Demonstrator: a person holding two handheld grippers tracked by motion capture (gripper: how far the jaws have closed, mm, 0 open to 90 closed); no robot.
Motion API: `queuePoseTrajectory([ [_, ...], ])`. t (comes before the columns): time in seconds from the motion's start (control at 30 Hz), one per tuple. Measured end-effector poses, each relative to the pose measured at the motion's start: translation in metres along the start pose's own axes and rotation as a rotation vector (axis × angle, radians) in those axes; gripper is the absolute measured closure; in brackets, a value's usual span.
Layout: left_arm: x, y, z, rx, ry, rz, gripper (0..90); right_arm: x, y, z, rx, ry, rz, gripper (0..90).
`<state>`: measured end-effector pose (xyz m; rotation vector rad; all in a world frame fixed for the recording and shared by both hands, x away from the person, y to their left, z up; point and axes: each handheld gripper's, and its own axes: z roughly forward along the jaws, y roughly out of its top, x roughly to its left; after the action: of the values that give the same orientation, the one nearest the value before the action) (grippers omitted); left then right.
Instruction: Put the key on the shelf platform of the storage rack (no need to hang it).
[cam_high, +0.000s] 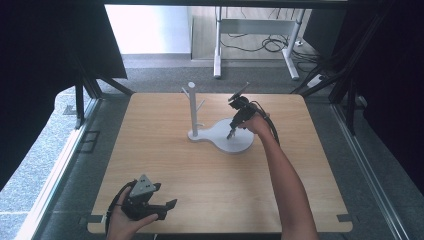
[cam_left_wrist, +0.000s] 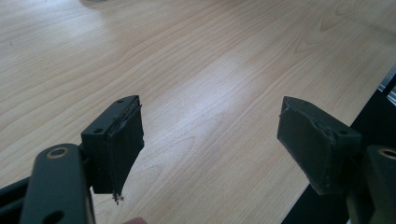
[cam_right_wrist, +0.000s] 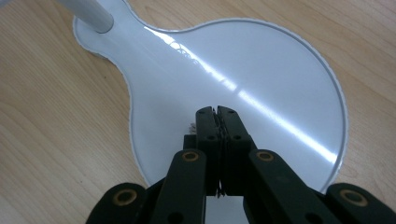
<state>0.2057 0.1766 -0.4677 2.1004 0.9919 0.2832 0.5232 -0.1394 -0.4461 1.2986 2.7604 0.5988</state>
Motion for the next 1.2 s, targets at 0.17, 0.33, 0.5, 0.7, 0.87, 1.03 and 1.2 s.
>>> queuePoseTrajectory([
  [0.17, 0.0, 0.0, 0.0, 0.0, 0.0, -0.001, 23.0, -0.006, -0.004, 0.002, 0.012, -0.012, 0.016, 88.7],
  [0.33, 0.0, 0.0, 0.0, -0.001, 0.001, -0.002, 23.0, -0.01, -0.009, 0.01, 0.047, -0.017, 0.014, 88.5],
  [0.5, 0.001, 0.0, 0.0, 0.0, 0.001, -0.006, 23.0, -0.012, -0.012, 0.014, 0.048, -0.01, 0.022, 83.4],
  [0.7, 0.0, 0.0, 0.001, 0.004, -0.001, 0.001, 23.0, -0.01, -0.013, 0.006, 0.027, -0.027, 0.01, 72.5],
  [0.87, -0.001, 0.0, 0.002, 0.005, 0.0, 0.002, 23.0, -0.007, -0.016, -0.006, -0.021, -0.045, 0.01, 61.3],
  [1.03, -0.002, 0.001, 0.004, 0.008, -0.003, 0.006, 23.0, -0.003, -0.024, -0.022, -0.074, -0.031, 0.008, 54.9],
  [1.2, -0.002, 0.0, 0.004, 0.011, 0.001, 0.005, 23.0, 0.002, -0.036, -0.038, -0.121, -0.006, -0.027, 52.7],
])
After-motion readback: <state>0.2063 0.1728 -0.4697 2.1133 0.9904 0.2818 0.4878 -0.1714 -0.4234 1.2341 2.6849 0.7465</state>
